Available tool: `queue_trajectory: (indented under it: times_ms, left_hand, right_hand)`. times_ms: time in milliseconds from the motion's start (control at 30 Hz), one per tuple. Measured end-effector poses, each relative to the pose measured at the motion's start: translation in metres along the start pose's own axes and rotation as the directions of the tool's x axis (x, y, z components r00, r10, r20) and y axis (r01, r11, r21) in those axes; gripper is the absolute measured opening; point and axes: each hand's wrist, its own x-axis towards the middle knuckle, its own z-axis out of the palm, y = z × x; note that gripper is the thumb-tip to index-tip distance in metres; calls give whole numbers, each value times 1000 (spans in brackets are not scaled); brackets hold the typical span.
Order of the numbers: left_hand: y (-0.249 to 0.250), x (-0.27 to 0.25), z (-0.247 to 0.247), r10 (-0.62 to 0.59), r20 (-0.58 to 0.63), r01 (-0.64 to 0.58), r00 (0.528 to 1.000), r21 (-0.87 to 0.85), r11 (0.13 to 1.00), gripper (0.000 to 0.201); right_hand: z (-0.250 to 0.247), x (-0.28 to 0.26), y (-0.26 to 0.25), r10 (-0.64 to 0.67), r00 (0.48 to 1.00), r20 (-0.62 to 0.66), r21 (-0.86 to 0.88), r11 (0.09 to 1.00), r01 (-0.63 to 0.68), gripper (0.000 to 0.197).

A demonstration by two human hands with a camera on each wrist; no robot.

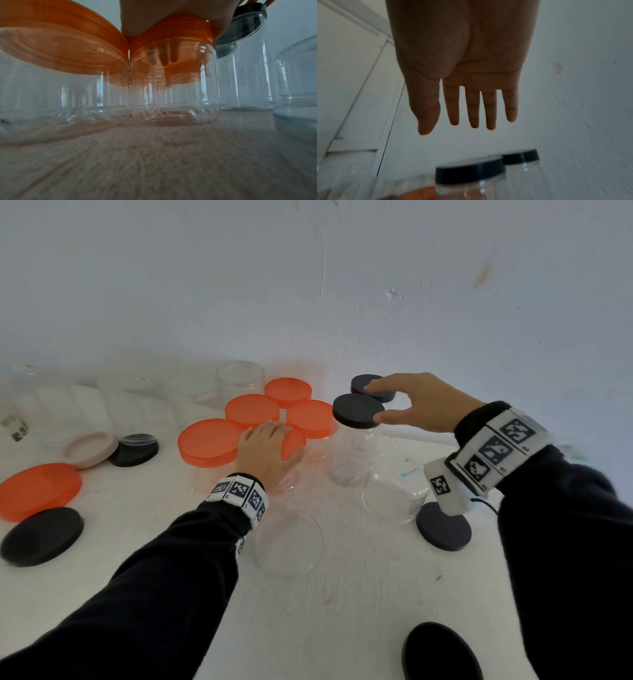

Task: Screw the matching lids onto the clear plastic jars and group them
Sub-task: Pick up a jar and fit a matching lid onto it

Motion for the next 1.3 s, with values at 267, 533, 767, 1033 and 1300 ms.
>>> queue_trajectory:
  times_ms: [267,533,767,1033,1300]
  left_hand:
    - [1,0,-4,-6,13,6,1000,17,1000,83]
    - [1,0,-6,10,15,-10,1000,-8,1000,87]
    - [3,-1,-9,34,33,-33,999,-26,999,89]
    - [5,0,-9,26,45,-25,999,-21,999,88]
    - [1,0,-13,56,40,-51,998,-128,990,55]
  right_hand:
    - [16,-89,7,2,996,-84,92,996,6,36]
    - [34,-176,42,127,927,-353,-76,984,-164,34]
    - [10,-235,79,241,779,-580,-194,887,-419,43]
    - [12,-262,131,566,695,-444,-143,720,-679,67]
    - [12,-257,129,648,657,-385,-37,700,-713,70]
